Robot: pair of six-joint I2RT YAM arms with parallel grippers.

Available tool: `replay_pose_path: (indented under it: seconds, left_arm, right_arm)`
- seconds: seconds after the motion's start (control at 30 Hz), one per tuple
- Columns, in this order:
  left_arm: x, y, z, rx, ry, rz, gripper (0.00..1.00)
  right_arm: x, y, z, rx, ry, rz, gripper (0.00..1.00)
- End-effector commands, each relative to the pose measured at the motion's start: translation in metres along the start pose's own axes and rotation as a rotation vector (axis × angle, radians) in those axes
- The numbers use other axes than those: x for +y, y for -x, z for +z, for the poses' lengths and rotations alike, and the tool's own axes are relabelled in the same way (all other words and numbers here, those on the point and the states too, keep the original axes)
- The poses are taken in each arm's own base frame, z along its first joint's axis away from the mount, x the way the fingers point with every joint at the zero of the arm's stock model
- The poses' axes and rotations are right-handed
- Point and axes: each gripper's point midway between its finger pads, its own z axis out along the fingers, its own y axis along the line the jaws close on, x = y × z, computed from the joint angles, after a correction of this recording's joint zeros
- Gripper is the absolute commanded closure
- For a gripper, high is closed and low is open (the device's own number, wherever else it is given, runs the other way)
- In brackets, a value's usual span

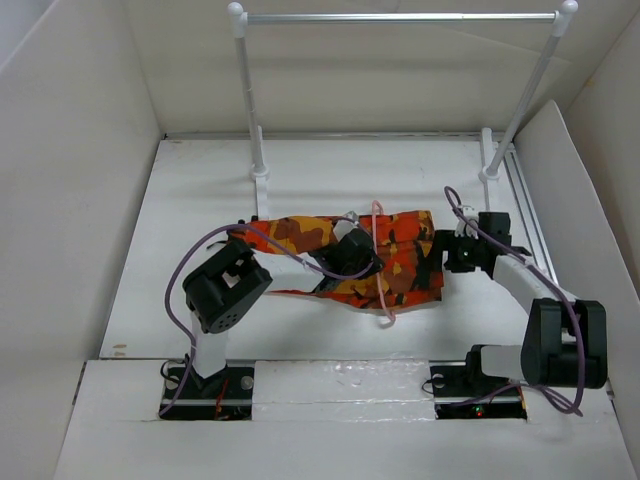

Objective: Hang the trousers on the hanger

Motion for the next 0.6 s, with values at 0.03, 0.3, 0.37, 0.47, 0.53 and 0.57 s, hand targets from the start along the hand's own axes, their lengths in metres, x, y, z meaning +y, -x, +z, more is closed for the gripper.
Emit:
replay_pose_path:
  seconds: [0.03,0.3,0.37,0.47,0.53,0.57]
  left_arm:
    - [0.037,0.016,-0.009,-0.048,0.152,0.099,1.0]
    - [0.053,0.03,-0.025,-0.09,0.184,0.131,1.0]
    - [0.064,0.041,-0.028,-0.108,0.206,0.117,1.0]
    - [0.086,0.057,-0.039,-0.126,0.224,0.085,1.0]
    - [0.097,0.063,-0.046,-0.134,0.236,0.09,1.0]
    - [0.096,0.063,-0.049,-0.135,0.231,0.099,1.0]
  right_arm:
    - [0.0,-0.02,0.006,0.016,0.017,0.008,0.24]
    - [0.0,0.005,0.011,-0.1,0.122,0.124,1.0]
    - [-0.008,0.013,-0.001,-0.131,0.07,0.137,1.0]
    - [-0.023,0.029,-0.019,-0.178,-0.02,0.132,1.0]
    - [-0.032,0.038,-0.027,-0.203,-0.046,0.141,1.0]
    - [-0.033,0.04,-0.029,-0.207,-0.045,0.147,1.0]
